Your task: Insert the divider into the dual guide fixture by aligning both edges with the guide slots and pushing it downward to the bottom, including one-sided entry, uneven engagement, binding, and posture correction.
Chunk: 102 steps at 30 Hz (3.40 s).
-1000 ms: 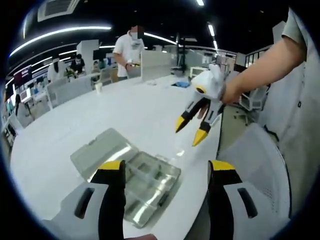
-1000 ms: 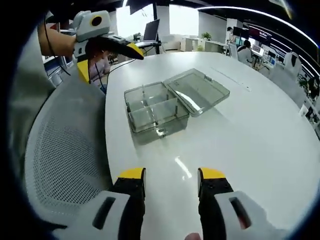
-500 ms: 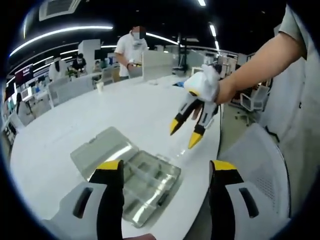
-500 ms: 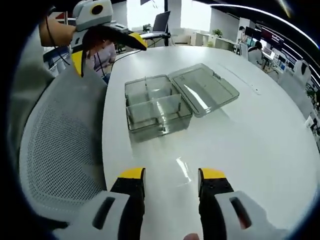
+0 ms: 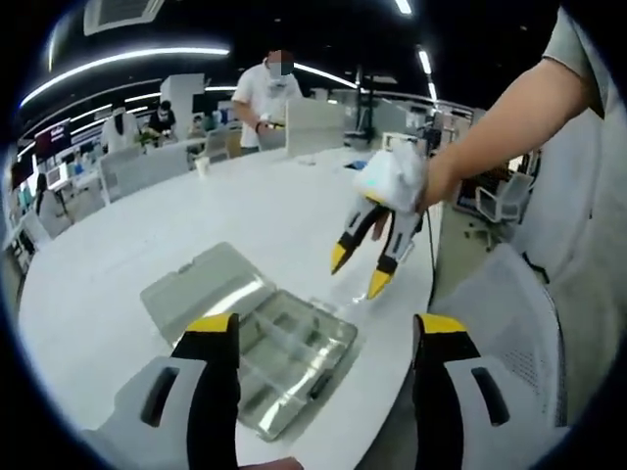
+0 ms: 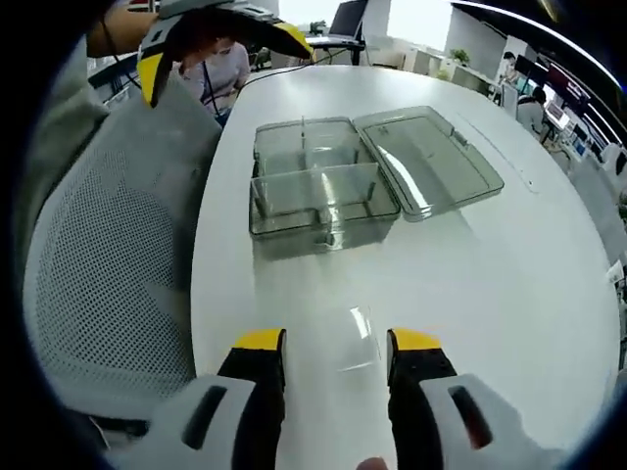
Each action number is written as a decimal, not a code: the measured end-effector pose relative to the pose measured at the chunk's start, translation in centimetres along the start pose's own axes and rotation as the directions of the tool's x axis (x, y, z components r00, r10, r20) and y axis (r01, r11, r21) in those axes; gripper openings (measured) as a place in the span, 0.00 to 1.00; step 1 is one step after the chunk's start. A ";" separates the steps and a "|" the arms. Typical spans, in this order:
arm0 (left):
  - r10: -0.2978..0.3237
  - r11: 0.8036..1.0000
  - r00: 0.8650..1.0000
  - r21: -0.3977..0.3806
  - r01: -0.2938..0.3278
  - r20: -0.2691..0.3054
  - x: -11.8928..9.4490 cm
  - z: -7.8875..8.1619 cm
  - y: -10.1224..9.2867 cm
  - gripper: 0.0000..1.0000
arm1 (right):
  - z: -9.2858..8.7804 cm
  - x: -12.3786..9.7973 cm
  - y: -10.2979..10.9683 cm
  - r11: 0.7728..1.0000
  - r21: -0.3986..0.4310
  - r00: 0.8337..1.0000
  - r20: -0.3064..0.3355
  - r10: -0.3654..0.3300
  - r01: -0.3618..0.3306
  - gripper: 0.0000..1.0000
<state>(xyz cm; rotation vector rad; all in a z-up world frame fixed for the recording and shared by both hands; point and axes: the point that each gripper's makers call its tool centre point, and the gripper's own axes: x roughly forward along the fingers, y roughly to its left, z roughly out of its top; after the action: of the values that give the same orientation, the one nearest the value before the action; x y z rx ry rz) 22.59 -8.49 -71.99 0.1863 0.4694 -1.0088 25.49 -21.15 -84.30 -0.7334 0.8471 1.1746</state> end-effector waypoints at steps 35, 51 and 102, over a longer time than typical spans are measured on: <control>0.039 0.998 0.999 -0.039 -0.039 -0.010 -0.9 -1.1 1.2 0.72 | -1.8 2.0 -0.6 0.993 -0.097 0.993 -0.110 0.051 -0.062 0.31; 0.047 0.998 0.999 -0.045 -0.047 -0.012 -1.2 -1.2 1.5 0.72 | -1.8 2.1 -0.6 0.994 -0.078 0.992 -0.106 0.070 -0.079 0.29; 0.043 0.997 0.999 -0.062 -0.044 -0.026 -0.7 -1.4 1.7 0.70 | -0.7 1.3 0.4 0.992 -0.102 0.994 -0.085 0.068 -0.077 0.27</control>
<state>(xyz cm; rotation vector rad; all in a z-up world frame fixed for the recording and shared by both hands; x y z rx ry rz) 23.32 -6.57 -73.06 0.1527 0.5169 -0.9491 25.20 -21.06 -85.78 -0.8471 0.8909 1.2685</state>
